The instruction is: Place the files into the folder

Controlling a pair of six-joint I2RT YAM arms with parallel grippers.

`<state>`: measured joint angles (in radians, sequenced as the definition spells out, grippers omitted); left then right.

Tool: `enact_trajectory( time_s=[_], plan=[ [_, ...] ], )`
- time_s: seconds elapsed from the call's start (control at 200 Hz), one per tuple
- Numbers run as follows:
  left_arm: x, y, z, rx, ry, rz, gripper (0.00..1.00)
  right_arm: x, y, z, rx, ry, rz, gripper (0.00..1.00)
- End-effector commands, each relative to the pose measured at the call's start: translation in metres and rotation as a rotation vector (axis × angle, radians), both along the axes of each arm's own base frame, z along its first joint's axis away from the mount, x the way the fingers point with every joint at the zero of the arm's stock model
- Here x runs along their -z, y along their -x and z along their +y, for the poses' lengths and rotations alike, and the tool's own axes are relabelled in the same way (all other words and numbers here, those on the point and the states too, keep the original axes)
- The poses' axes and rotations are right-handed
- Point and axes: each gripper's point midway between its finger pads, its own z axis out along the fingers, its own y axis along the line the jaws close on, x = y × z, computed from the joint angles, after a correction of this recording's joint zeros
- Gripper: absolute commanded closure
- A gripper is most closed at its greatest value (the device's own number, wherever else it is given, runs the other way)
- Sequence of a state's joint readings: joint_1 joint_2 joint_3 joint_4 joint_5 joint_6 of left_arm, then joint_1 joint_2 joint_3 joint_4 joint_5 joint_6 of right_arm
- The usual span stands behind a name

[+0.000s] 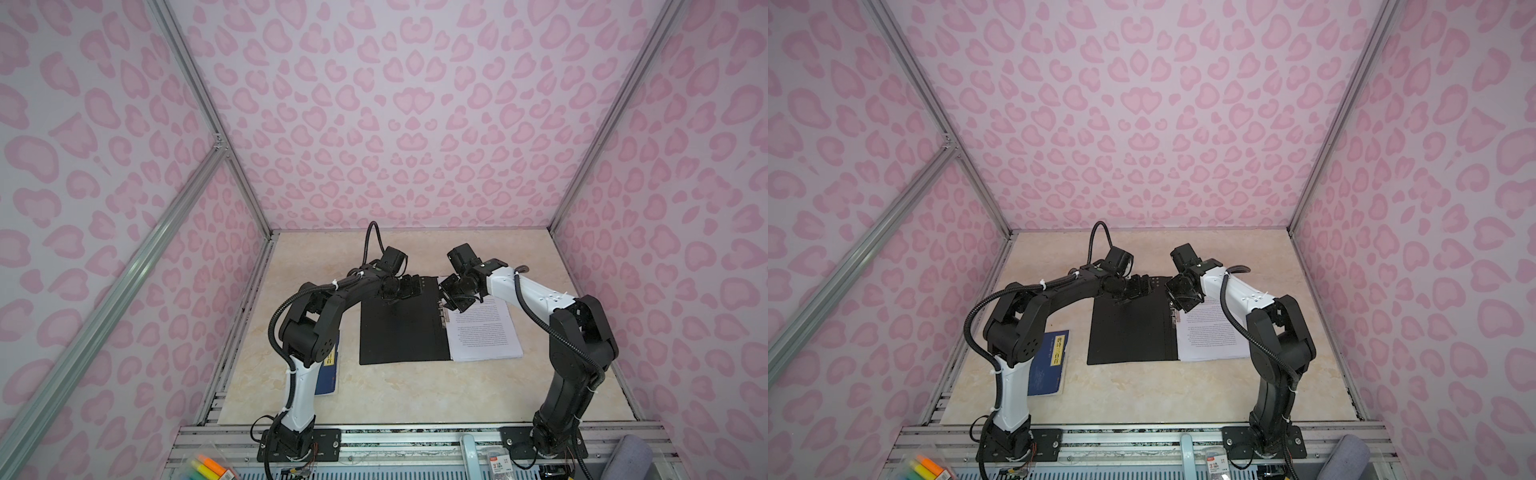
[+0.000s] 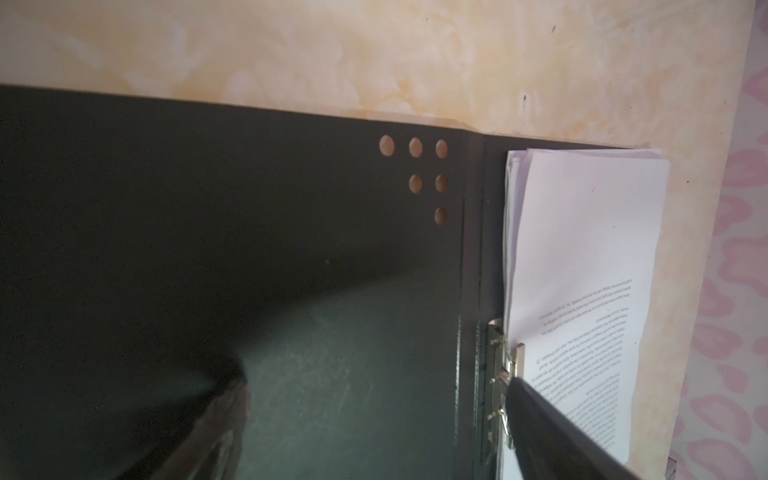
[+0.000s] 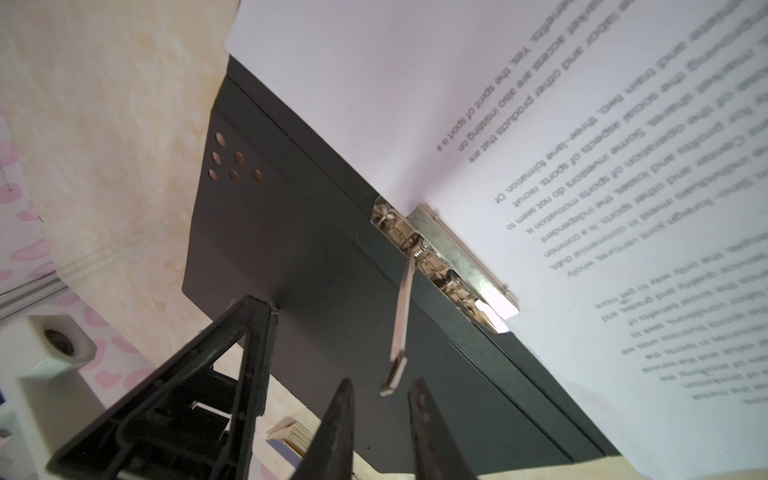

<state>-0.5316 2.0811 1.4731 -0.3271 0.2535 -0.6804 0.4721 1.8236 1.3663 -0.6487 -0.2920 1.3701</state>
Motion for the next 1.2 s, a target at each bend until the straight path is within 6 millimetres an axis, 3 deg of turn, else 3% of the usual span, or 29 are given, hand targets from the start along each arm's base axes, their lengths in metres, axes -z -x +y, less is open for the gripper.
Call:
enact_trajectory(
  time_s=[0.0,0.745,1.195],
  plan=[
    [0.012,0.001,0.009,-0.023,-0.039,0.020,0.03,0.007,0.005,-0.002,0.008,0.013,0.030,0.77],
    [0.022,-0.001,0.016,-0.051,-0.037,0.048,0.03,0.016,0.014,0.000,0.004,-0.020,0.048,1.00],
    [0.035,-0.004,0.034,-0.115,-0.046,0.090,0.03,0.034,0.038,-0.016,0.014,-0.013,0.018,1.00]
  ],
)
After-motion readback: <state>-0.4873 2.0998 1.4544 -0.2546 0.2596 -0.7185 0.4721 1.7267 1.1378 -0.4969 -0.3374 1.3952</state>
